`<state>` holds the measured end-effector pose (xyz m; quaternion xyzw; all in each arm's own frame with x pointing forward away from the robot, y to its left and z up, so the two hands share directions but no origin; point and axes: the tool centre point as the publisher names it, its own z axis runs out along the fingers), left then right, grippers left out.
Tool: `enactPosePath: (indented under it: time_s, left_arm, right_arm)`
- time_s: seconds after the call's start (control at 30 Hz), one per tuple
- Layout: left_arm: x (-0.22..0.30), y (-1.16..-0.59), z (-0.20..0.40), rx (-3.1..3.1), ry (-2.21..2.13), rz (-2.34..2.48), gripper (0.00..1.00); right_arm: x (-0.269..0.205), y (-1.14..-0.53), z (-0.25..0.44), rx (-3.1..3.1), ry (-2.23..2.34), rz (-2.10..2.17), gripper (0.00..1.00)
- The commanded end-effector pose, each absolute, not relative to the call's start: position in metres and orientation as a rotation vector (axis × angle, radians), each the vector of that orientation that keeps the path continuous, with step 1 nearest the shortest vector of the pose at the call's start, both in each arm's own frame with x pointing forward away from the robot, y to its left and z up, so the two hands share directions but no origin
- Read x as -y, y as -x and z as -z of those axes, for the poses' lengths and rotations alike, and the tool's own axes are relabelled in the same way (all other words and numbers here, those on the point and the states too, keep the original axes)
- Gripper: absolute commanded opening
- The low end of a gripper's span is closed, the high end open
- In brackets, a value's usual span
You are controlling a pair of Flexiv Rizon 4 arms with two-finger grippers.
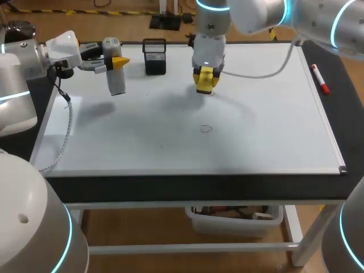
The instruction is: Pick up the inspection probe, press it on each red-marked spot on the whiteboard one by one, put down the probe, pick up the eraser, and wipe off all the red marks.
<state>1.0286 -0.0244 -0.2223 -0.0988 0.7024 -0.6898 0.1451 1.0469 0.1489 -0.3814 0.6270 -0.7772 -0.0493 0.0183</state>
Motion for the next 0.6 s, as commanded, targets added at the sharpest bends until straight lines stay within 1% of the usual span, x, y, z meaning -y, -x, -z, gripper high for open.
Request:
enactPosePath:
  time_s: [0.03, 0.6]
  left_arm:
    - [0.024, -1.029, 0.222, -2.022, 0.283, 1.989, 0.0]
    - [0.024, -1.029, 0.222, -2.022, 0.283, 1.989, 0.0]
  right_arm:
    - [-0.162, -1.052, 0.391, 2.344, -1.93, 0.103, 0.0]
    - [-0.157, -1.05, 0.415, 2.273, -1.958, 0.124, 0.0]
